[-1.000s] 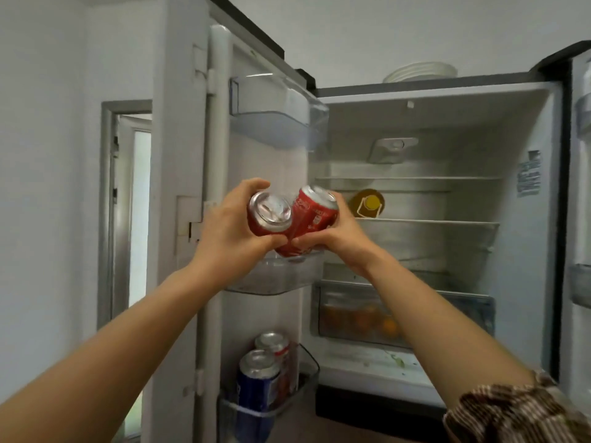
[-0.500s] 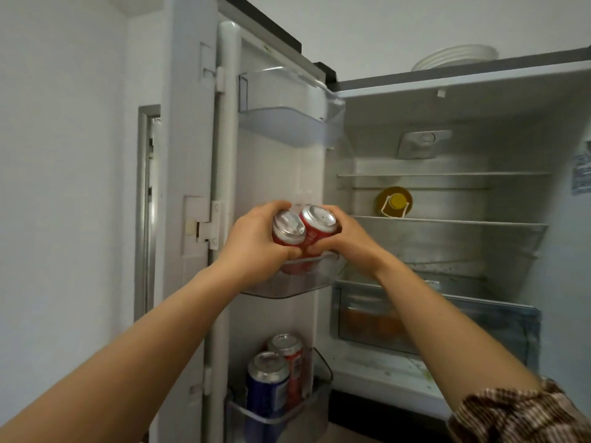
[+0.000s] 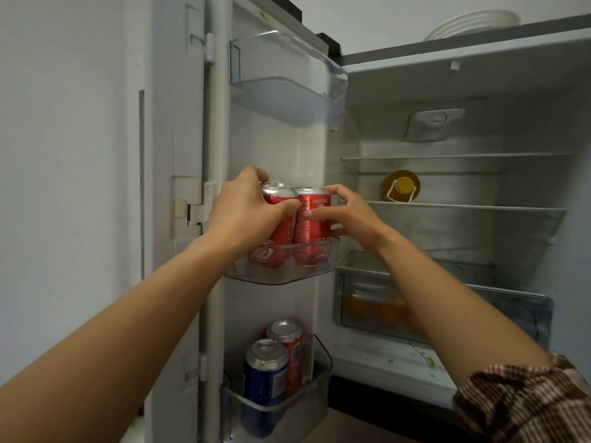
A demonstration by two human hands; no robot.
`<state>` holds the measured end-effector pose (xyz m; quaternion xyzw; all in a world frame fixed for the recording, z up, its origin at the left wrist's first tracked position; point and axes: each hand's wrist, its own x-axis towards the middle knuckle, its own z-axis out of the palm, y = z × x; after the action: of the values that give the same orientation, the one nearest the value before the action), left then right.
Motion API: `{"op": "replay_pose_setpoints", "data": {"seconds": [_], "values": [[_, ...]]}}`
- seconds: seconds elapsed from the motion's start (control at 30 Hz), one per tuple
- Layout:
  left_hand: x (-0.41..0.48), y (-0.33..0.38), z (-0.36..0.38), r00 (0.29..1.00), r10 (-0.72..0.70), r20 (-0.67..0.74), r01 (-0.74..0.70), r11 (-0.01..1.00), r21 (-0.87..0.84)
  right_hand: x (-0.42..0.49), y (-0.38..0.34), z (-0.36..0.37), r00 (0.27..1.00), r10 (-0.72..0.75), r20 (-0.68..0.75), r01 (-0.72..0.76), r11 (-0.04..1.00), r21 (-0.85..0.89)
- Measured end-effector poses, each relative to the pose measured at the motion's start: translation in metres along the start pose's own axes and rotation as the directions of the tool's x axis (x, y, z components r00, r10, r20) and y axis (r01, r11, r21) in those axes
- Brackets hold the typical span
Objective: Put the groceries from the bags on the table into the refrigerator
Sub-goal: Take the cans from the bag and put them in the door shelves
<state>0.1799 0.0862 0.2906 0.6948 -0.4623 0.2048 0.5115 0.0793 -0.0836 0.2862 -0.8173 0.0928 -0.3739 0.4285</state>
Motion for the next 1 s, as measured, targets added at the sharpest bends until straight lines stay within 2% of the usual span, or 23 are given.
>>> {"op": "replay_pose_setpoints", "data": {"seconds": [0.2,0.33,0.77,0.9,1.0], "values": [[0.004,-0.002,0.006,1.0,0.017,-0.02,-0.012,0.971,0.24,0.001,0.006,0.002,0.998,0.029,0.054,-0.03,0.999,0.027],[0.006,0.001,0.008,0.997,0.072,0.04,-0.081,0.934,0.348,-0.003,0.008,0.007,1.0,0.01,0.025,-0.012,0.998,0.057],[-0.02,0.002,-0.005,0.98,0.197,0.01,-0.193,0.946,0.261,-0.018,0.0,0.019,0.985,-0.066,-0.161,0.064,0.998,-0.018],[-0.027,0.002,-0.015,0.973,0.229,-0.014,-0.217,0.938,0.269,-0.02,-0.008,0.024,0.951,-0.127,-0.281,0.08,0.981,-0.175],[-0.032,0.001,-0.028,0.955,0.284,-0.08,-0.258,0.935,0.242,-0.026,-0.02,0.034,0.896,-0.26,-0.36,0.142,0.936,-0.323]]}}
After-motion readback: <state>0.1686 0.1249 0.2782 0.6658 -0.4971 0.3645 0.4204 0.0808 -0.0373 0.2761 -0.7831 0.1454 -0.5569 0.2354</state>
